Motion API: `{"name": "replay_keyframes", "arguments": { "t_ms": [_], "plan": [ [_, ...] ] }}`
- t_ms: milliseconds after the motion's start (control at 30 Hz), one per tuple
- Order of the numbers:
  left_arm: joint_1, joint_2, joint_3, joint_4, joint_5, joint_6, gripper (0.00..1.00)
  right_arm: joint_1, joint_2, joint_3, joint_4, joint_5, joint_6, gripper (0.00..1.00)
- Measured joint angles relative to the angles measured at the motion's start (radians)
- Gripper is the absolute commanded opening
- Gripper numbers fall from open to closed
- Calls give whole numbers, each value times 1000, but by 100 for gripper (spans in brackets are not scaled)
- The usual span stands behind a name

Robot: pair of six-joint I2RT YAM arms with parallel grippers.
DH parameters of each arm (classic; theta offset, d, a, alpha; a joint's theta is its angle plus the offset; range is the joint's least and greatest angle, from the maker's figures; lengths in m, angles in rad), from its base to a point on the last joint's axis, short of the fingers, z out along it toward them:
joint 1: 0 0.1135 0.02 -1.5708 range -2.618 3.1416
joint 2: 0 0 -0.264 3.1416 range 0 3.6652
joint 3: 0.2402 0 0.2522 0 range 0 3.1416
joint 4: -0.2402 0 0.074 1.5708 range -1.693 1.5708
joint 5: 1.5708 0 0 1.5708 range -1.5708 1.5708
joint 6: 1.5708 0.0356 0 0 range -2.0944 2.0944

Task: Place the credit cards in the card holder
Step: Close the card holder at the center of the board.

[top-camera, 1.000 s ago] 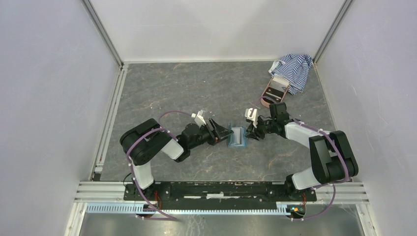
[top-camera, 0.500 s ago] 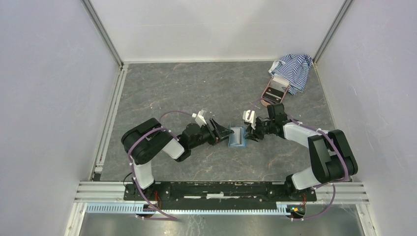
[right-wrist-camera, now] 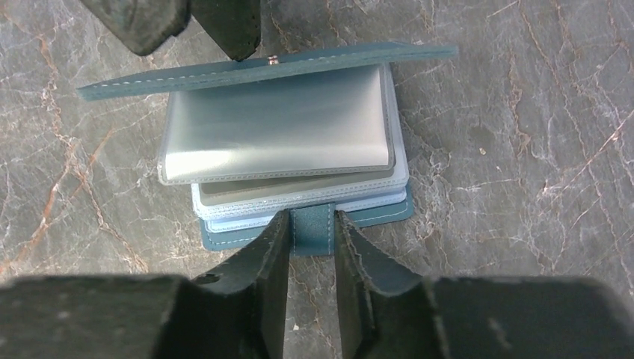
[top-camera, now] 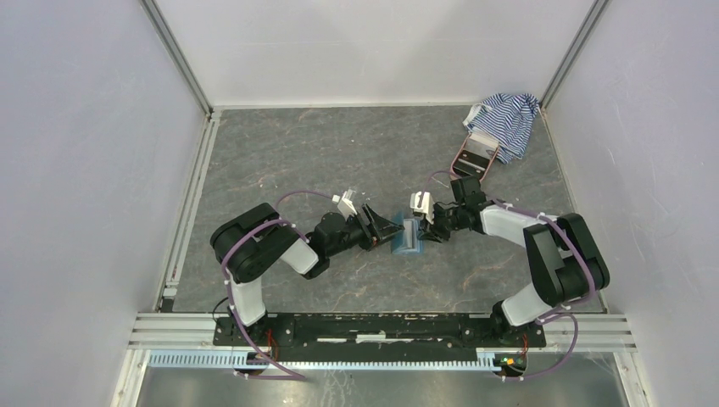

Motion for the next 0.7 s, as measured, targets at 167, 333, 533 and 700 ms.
{"name": "replay_keyframes", "arguments": {
  "t_ms": [167, 333, 533, 700],
  "plan": [
    [0, 0, 0, 3, 3, 0, 77, 0, -5, 5, -16, -14, -35, 14],
    [0, 0, 0, 4, 3, 0, 77, 0, -59, -16, -24, -50, -83, 3],
    [0, 0, 0, 3, 3, 0, 77, -1, -123, -61, -26, -126, -132, 0],
    [0, 0, 0, 3, 3, 0, 77, -30, -141, -75, -26, -217, -154, 0]
  ]
}}
